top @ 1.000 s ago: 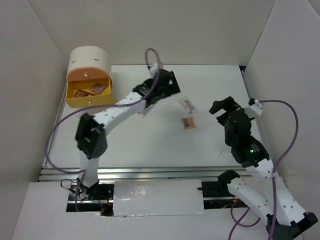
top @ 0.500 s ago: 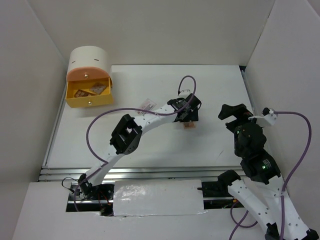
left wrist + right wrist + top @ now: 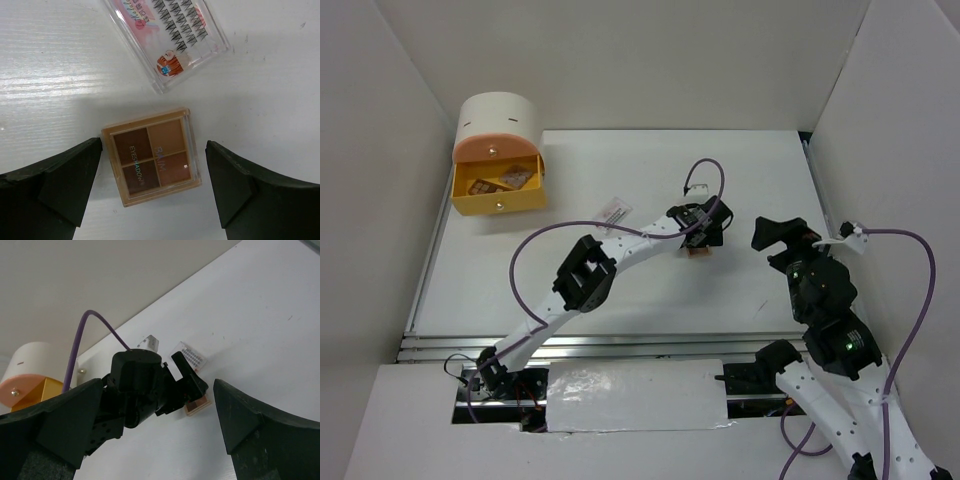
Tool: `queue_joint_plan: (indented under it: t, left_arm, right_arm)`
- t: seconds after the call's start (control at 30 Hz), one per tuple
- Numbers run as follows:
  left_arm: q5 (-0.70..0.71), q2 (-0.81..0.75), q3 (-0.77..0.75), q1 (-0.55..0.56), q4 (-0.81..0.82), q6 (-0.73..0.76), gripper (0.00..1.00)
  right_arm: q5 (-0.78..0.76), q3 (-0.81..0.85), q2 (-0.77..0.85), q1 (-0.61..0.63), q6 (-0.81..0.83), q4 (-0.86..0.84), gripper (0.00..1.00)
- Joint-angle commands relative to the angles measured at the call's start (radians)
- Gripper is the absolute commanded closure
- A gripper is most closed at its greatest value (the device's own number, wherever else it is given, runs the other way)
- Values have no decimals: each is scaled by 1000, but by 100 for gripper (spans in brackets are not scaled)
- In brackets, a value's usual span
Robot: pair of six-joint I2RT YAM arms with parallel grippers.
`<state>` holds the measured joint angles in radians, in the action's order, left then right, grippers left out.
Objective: Organize the makeup
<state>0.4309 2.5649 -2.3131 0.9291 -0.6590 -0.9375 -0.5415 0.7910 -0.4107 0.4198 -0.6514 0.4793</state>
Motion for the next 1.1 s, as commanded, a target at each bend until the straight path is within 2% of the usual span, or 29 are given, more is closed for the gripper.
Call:
queue_joint_plan:
  t: [0.0, 0.13, 0.17, 0.37, 0.4, 0.43, 0.53, 0.63, 0.67, 0.73, 0.9, 1.07]
  left_arm:
    - [15, 84, -8, 17, -82, -27, 1]
    - [45, 104, -11, 22, -143, -41, 9]
    - [63, 103, 3, 24, -161, -41, 16]
    - [78, 101, 67, 27, -192, -18, 27]
    - [75, 92, 79, 28, -188, -18, 33]
    - [75, 77, 116, 28, -183, -20, 45]
    - [88, 29, 235, 28, -165, -26, 59]
    - [104, -58, 361, 28, -117, -27, 60]
    - [114, -99, 383, 28, -119, -30, 65]
    - [137, -146, 446, 28, -110, -30, 69]
    - [172, -380, 622, 28, -2, -15, 67]
    - [221, -552, 725, 7, 2, -11, 64]
  right_arm:
    - [28, -10, 19, -4, 21, -53, 0]
    - [38, -12, 33, -6, 22, -54, 0]
    - [38, -13, 45, -4, 21, -54, 0]
    - [25, -44, 124, -4, 15, -64, 0]
    - [22, -45, 137, -4, 15, -64, 0]
    - [25, -44, 144, -4, 15, -64, 0]
    - [35, -41, 142, -6, 16, -64, 0]
    - [54, -50, 132, -4, 15, -71, 0]
    - [58, -52, 127, -4, 15, -76, 0]
    - [64, -50, 122, -4, 15, -77, 0]
    - [71, -52, 121, -6, 13, -82, 0]
    - [77, -50, 105, -4, 13, -90, 0]
